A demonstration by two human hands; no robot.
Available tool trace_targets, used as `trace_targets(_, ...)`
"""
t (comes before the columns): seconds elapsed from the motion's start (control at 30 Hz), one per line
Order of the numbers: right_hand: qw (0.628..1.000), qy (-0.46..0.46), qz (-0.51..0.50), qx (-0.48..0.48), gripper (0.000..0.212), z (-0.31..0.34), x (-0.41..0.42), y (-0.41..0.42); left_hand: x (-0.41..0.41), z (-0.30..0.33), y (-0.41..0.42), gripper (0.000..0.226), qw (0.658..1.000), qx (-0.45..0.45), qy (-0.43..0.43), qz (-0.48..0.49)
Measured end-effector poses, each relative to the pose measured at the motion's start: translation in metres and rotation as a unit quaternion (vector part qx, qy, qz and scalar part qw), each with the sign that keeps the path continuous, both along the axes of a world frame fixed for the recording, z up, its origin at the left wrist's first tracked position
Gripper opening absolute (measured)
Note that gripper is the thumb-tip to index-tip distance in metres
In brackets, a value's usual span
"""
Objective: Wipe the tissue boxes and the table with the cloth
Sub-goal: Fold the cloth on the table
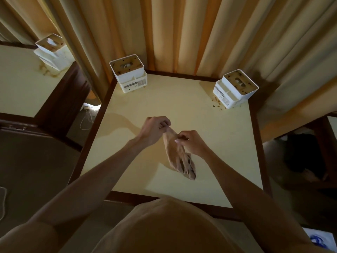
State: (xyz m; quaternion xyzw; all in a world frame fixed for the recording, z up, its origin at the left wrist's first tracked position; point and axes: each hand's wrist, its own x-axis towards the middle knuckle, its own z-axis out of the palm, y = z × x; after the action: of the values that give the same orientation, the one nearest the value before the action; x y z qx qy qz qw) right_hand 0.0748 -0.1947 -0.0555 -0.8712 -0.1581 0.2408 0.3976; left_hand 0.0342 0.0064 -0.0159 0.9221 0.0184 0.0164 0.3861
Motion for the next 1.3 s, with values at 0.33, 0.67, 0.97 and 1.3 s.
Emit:
trace_targets(0.33,0.995,0.049,-0.061,0.061,0.012,0.001,0.018,-0.053,0.013,0.041,0.018,0.015,0.997,0.011,-0.071,0.028)
trace_targets(0.67,0.994,-0.014,-0.102,0.020,0.019,0.004,0.037,-0.078,0.028,0.048,0.054,0.014,0.996,0.070,-0.041,0.033)
trace_targets(0.97,0.980,-0.160,-0.102,0.067,0.017,0.083,0.084,-0.078,0.063,0.082,0.062,0.011,0.988,0.119,-0.089,0.043)
trace_targets(1.3,0.980,-0.145,-0.109,0.083,0.023,0.101,0.083,-0.090,0.058,0.077,0.067,0.002,0.997,0.045,-0.051,0.043)
